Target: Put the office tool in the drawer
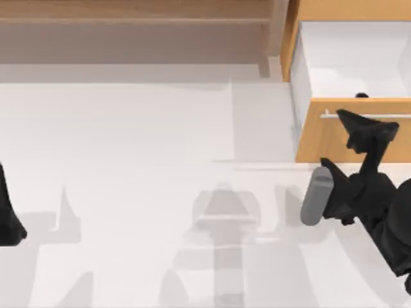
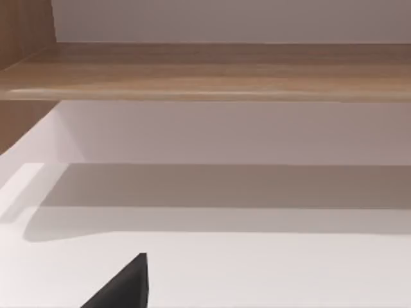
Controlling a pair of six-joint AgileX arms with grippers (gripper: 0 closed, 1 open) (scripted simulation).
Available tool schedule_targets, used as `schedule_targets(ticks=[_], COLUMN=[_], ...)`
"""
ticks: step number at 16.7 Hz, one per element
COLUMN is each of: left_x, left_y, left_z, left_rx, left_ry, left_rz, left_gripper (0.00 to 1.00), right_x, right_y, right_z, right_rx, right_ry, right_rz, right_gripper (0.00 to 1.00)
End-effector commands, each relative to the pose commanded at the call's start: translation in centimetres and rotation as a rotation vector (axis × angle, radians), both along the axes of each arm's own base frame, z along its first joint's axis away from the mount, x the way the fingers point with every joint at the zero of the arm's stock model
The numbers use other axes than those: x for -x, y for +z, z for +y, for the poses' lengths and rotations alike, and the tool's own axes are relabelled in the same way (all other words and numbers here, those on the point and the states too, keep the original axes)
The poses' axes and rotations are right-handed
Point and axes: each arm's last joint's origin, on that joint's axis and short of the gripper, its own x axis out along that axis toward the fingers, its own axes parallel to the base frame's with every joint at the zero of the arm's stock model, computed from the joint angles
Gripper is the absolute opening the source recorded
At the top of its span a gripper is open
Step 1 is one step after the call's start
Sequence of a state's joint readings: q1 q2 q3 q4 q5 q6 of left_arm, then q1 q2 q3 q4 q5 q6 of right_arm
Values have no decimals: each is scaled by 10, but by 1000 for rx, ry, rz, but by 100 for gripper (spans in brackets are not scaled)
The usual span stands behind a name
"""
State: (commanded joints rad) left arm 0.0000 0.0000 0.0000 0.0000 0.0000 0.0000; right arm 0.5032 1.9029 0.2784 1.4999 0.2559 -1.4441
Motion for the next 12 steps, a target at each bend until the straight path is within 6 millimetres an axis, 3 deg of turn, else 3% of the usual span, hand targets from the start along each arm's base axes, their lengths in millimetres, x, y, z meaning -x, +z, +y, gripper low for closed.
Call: schedule_targets(ticks=[5, 12], left_x=[0, 0], left_y=[0, 0], left_z=[0, 0], left_rx=[0, 0], left_ry=[0, 0], left_rz=[0, 0], left_gripper=[100, 100], right_x=[0, -1], right_y=[0, -1], right_z=[-41, -45], right_rx=[63, 68], right_ry=[-242, -264], right_rz=[-118, -122], right_gripper=[100, 100])
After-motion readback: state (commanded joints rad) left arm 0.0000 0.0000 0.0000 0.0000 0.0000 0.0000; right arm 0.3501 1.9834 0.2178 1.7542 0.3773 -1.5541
